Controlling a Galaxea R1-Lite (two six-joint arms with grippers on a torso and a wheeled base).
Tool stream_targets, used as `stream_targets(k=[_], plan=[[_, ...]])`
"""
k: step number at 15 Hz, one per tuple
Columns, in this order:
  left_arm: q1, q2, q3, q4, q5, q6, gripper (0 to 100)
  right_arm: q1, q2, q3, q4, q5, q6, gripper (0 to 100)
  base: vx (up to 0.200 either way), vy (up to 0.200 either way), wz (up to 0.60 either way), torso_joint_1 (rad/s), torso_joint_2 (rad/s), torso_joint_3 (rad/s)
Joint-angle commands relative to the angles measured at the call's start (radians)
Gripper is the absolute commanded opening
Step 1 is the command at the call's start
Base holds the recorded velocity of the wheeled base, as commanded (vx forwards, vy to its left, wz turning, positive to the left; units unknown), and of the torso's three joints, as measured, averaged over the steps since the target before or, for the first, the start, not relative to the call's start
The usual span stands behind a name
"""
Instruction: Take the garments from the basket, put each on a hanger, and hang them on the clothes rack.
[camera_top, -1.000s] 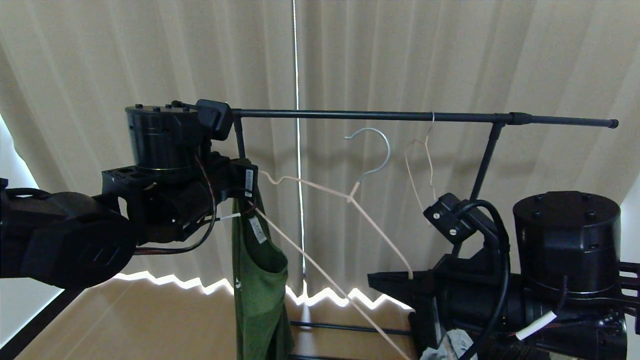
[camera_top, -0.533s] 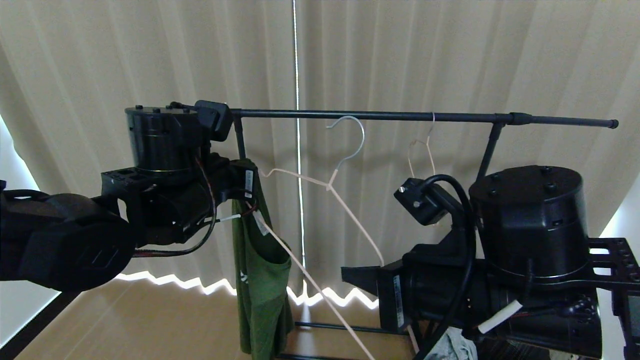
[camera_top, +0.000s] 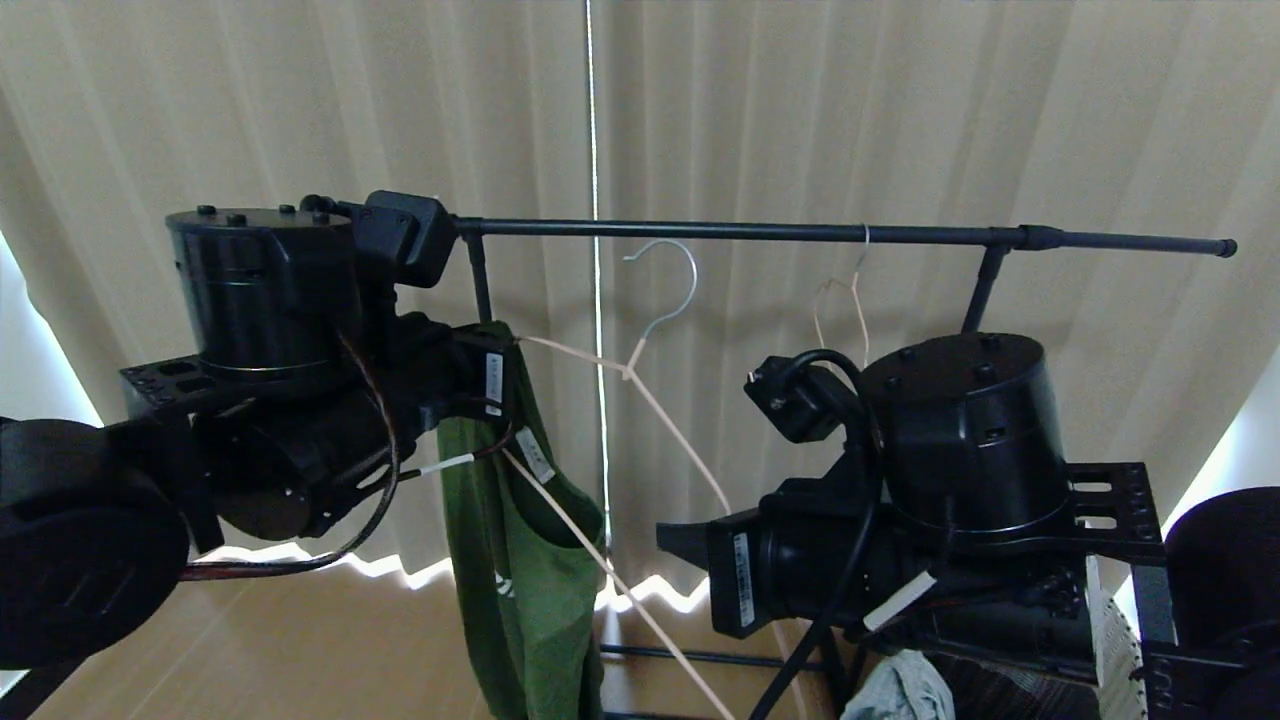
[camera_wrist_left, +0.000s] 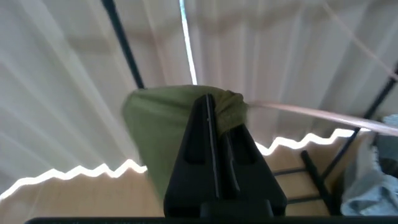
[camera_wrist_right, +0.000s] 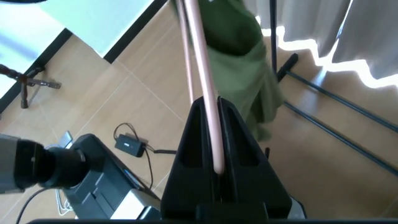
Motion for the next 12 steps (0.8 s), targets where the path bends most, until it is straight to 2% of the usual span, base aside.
stream_targets(k=[1, 5, 9, 11, 12], plan=[[-0.046, -0.064, 0.023, 0.001, 0.000, 0.000, 0, -0.002, 0.028, -0.017, 0.000, -0.003, 0.001, 0, 0.000, 0.000, 0.00, 0.000, 0.00, 0.000], [-0.121, -0.105, 0.027, 0.001, -0.005, 0.000, 0, -0.019, 0.028, -0.020, 0.000, -0.004, -0.001, 0, 0.000, 0.000, 0.00, 0.000, 0.00, 0.000], [-0.159, -0.107, 0.029, 0.000, -0.013, 0.000, 0, -0.022, 0.026, -0.020, 0.000, -0.006, -0.001, 0, 0.000, 0.000, 0.00, 0.000, 0.00, 0.000], [-0.147, -0.105, 0.049, 0.001, -0.014, 0.008, 0, -0.071, 0.022, -0.020, 0.005, -0.012, -0.029, 0, 0.000, 0.000, 0.00, 0.000, 0.00, 0.000], [-0.150, -0.107, 0.058, 0.000, -0.017, 0.008, 0, -0.090, 0.020, -0.020, 0.006, -0.012, -0.070, 0, 0.000, 0.000, 0.00, 0.000, 0.00, 0.000]])
